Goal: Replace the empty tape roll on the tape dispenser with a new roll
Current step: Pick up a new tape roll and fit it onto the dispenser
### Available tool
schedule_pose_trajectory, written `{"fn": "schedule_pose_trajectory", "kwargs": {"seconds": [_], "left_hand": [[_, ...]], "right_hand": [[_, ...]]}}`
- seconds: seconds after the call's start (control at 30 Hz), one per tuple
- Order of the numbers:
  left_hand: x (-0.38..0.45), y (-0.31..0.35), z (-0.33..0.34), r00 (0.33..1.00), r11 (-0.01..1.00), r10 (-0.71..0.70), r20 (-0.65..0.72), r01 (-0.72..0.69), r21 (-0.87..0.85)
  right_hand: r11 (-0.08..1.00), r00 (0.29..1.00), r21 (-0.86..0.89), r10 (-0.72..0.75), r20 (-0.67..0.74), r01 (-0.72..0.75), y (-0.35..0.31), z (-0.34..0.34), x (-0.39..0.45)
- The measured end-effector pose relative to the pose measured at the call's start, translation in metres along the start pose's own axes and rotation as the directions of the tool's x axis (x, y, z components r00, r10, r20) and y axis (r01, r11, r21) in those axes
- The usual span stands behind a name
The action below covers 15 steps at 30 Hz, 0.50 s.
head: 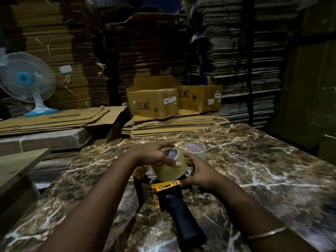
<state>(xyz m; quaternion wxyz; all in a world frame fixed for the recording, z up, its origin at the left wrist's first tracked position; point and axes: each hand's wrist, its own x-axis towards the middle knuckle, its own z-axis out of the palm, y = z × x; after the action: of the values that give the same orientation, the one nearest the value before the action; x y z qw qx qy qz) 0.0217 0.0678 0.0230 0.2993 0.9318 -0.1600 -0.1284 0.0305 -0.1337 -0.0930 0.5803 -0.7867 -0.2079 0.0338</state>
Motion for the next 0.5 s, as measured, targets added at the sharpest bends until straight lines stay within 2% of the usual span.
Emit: {"fn": "schedule_pose_trajectory", "kwargs": {"seconds": [0.1, 0.23, 0.4, 0.5], "left_hand": [[0.005, 0.001, 0.002, 1.000, 1.000, -0.004, -0.016, 0.005, 0.027], [0.009, 0.003, 0.000, 0.999, 0.999, -0.036, -0.001, 0.036, 0.040], [0.007, 0.016, -0.001, 0.998, 0.987, -0.062, 0.022, 0.058, 0.149], [0.010, 0.021, -0.001, 0.994, 0.984, -0.096, 0.054, 0.087, 0.157]], "right_hand": [[1.000, 0.998, -0.004, 0.004, 0.063, -0.004, -0.001, 0.001, -0.002], [0.999, 0.999, 0.045, -0.004, 0.042, 0.002, -0.001, 0.004, -0.002], [0.990, 0.999, 0.140, 0.020, 0.034, -0.025, 0.004, 0.005, -0.002], [0.991, 0.999, 0.133, 0.026, 0.019, -0.028, 0.005, 0.005, -0.002]]}}
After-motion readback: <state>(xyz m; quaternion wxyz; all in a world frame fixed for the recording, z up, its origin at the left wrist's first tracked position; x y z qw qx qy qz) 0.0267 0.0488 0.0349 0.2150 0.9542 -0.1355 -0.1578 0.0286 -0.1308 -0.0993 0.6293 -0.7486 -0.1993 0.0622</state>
